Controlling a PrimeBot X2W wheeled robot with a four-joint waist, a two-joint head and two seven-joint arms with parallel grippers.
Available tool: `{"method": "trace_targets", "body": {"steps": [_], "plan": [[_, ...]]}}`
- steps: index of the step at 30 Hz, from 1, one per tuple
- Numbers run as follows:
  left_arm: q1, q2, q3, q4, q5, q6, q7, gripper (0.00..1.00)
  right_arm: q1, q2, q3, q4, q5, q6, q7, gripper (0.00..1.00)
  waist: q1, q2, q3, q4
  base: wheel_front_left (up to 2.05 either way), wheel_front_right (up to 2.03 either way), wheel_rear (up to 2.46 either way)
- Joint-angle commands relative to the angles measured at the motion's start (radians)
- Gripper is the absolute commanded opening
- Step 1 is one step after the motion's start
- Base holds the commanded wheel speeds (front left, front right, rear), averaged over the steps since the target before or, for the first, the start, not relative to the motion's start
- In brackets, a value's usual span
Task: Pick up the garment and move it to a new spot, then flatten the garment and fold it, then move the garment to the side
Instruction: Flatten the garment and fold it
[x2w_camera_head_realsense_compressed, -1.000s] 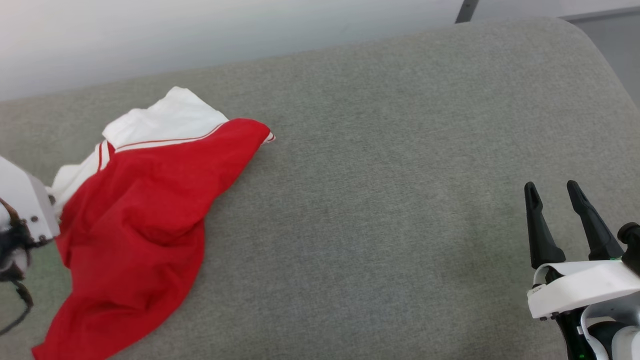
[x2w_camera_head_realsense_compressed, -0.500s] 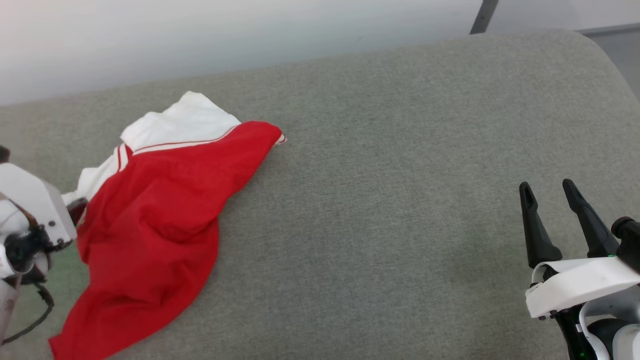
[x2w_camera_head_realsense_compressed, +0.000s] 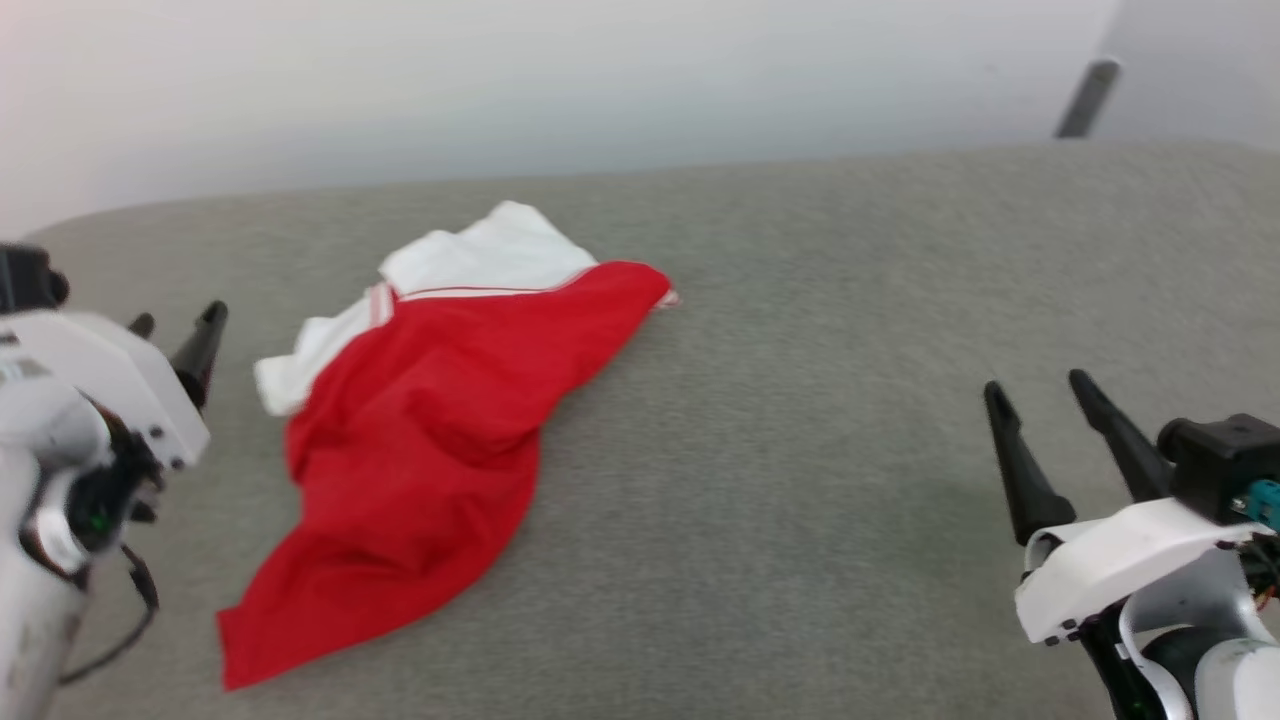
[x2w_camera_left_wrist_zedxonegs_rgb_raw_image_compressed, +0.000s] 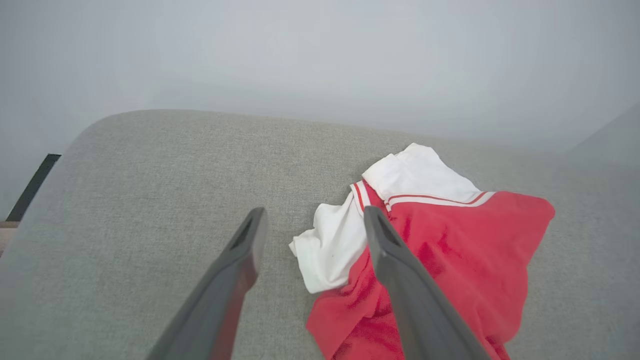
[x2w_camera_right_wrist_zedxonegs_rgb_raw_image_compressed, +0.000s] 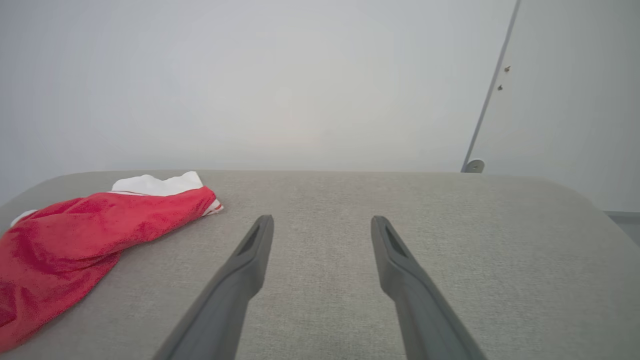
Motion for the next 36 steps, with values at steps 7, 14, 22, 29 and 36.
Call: {"method": "trace_targets", "body": {"steps": [7, 14, 22, 29, 36], "plan": [[0.192, 0.022, 0.036, -0.206, 0.038, 0.058, -0.185, 1.0, -0.024, -0.022, 0.03, 0.04, 0.027, -0.001, 0.043, 1.0, 0.0, 0.0, -0.103, 0.156, 0.0, 0.0, 0.0], [0.378, 0.036, 0.059, -0.361, 0.087, 0.107, -0.359, 1.0, -0.058, -0.034, 0.044, 0.084, 0.053, -0.001, 0.084, 1.0, 0.0, 0.0, -0.126, 0.235, 0.0, 0.0, 0.0], [0.49, -0.004, 0.082, -0.478, 0.122, 0.165, -0.476, 1.0, -0.166, -0.085, 0.044, 0.159, 0.09, -0.001, 0.178, 1.0, 0.0, 0.0, -0.079, 0.331, 0.0, 0.0, 0.0], [0.516, -0.114, 0.097, -0.526, 0.148, 0.142, -0.511, 1.0, -0.343, -0.164, 0.062, 0.288, 0.126, -0.001, 0.274, 1.0, 0.0, 0.0, 0.008, 0.426, 0.0, 0.0, 0.0], [0.473, -0.213, 0.091, -0.516, 0.193, 0.084, -0.514, 1.0, -0.537, -0.231, 0.101, 0.472, 0.135, -0.001, 0.343, 1.0, 0.0, 0.0, 0.105, 0.506, 0.0, 0.0, 0.0]]}}
